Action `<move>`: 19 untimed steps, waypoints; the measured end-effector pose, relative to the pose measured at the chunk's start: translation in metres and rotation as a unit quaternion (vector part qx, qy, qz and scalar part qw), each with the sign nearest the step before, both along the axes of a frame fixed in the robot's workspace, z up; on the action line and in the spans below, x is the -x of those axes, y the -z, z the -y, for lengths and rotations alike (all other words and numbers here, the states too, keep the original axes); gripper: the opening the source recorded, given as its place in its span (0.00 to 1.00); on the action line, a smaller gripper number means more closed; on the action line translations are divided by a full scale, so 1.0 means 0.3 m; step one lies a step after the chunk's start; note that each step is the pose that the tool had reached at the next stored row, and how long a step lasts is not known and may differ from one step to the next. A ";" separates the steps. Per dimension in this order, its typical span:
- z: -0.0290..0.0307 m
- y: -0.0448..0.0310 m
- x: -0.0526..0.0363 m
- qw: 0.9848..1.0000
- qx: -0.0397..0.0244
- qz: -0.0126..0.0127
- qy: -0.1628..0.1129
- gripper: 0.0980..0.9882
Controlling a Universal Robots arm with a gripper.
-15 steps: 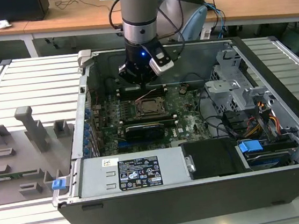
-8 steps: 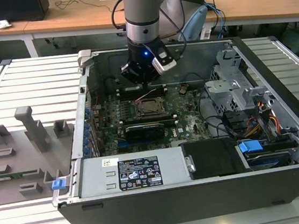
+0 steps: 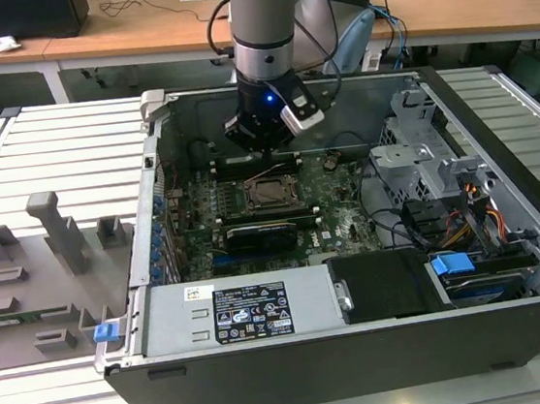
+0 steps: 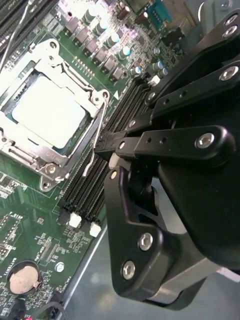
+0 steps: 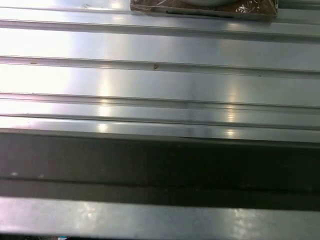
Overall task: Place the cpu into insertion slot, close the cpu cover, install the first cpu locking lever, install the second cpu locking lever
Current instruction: 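Install the first cpu locking lever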
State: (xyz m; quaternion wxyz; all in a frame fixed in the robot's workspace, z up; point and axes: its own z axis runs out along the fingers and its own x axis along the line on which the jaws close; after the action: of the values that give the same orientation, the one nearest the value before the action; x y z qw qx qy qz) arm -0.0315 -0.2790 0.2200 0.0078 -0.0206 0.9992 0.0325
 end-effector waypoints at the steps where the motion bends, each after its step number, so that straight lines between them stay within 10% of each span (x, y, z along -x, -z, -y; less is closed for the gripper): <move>1: 0.000 0.002 -0.004 1.000 0.000 0.000 0.000 0.01; 19: 0.004 0.020 -0.038 1.000 -0.008 0.000 0.002 0.01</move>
State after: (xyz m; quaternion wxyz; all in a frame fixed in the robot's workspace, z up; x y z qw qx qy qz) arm -0.0201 -0.2802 0.2138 0.0080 -0.0186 0.9990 0.0408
